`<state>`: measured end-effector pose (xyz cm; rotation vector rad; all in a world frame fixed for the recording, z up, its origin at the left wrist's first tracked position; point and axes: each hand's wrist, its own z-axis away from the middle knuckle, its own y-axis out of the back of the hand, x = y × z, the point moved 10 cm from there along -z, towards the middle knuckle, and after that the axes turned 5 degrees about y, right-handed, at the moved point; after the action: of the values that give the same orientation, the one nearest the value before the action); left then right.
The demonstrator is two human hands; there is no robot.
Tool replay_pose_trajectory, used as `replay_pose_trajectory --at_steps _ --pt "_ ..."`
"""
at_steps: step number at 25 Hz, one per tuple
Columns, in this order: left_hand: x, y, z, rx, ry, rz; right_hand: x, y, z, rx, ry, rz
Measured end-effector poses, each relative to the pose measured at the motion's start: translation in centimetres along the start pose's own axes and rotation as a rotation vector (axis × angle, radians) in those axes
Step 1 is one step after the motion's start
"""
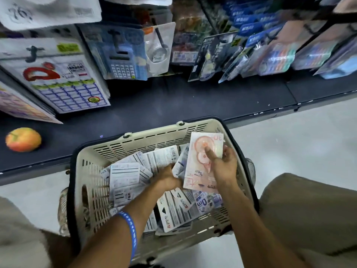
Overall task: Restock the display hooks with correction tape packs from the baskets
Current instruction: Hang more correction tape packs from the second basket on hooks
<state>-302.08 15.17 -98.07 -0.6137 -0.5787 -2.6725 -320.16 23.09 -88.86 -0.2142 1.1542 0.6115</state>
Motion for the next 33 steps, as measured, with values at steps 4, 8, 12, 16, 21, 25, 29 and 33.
replay_pose_trajectory --at_steps 4,8,12,16,21,25,29,33 --pt "0.4 1.8 0.7 -0.011 0.028 0.084 1.4 -1.8 1.2 -0.134 -0.209 -0.116" --pt "-0.9 6.0 4.1 0.025 0.058 0.132 -2.9 -5.5 2.9 -0.397 -0.239 -0.309" --pt "-0.6 10.6 8.5 0.083 0.042 -0.096 -9.6 -7.7 5.3 -0.581 -0.111 -0.495" --pt "-0.3 14.0 13.2 0.092 -0.002 0.019 -18.1 -8.6 8.2 -0.661 0.088 -0.521" --pt "4.8 18.7 20.0 0.123 -0.262 0.233 -27.3 -8.1 9.8 -0.674 0.206 -0.471" --pt "9.9 22.8 25.2 0.144 -0.396 0.464 -32.8 -7.9 10.0 -0.604 0.267 -0.275" --pt "14.6 24.3 29.4 0.078 -0.537 0.611 -36.6 -4.2 9.2 -0.386 0.446 -0.117" --pt "16.2 24.4 30.6 0.155 -0.593 0.652 -37.7 -1.9 8.9 -0.462 0.499 0.125"
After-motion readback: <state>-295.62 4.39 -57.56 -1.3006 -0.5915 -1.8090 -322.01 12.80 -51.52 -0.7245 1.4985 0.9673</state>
